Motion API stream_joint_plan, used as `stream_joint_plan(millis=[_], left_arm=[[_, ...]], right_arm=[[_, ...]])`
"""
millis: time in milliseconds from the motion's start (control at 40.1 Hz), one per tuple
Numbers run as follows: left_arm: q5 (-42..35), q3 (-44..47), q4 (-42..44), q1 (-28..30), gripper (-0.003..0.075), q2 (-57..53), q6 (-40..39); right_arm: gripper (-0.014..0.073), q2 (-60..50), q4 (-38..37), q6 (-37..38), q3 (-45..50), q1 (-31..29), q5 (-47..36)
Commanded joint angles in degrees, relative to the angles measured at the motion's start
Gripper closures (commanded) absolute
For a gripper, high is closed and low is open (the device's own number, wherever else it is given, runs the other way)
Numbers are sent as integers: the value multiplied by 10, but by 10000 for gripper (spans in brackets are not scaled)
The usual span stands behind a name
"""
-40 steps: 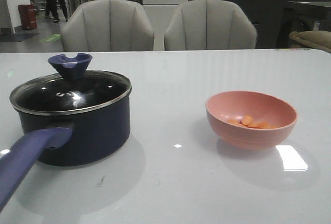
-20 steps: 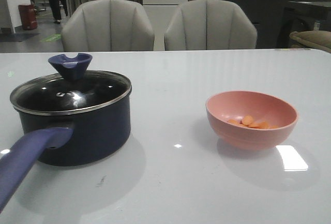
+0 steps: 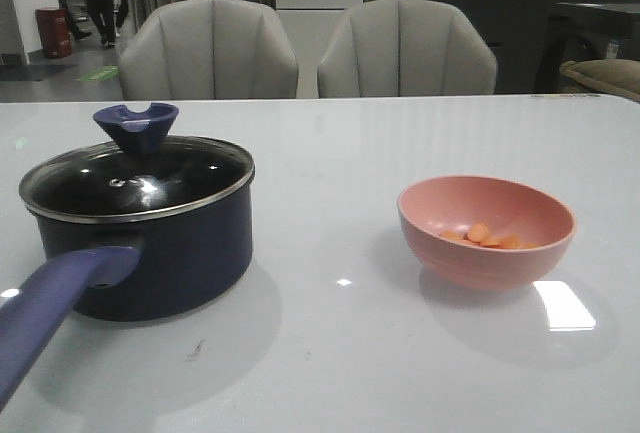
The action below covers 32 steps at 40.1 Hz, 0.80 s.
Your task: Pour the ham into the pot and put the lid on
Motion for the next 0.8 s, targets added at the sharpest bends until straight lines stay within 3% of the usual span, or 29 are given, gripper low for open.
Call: stream_joint_plan(millis=[0,199,274,623,772], left_arm=[[-53,12,0,0,607,-9,0],[-141,0,19,0,607,-9,0],[-138,-31,19,0,607,-8,0],[218,-254,-43,0,607,86,0],[240,-262,-46,0,607,92,0]], right_arm=[[428,-11,-8,-1,-4,-4,-44],[428,-11,-8,-1,-4,-4,-44],[428,-11,-8,-1,-4,-4,-44],[428,-11,-8,-1,-4,-4,-44],[428,-11,-8,-1,-4,-4,-44]])
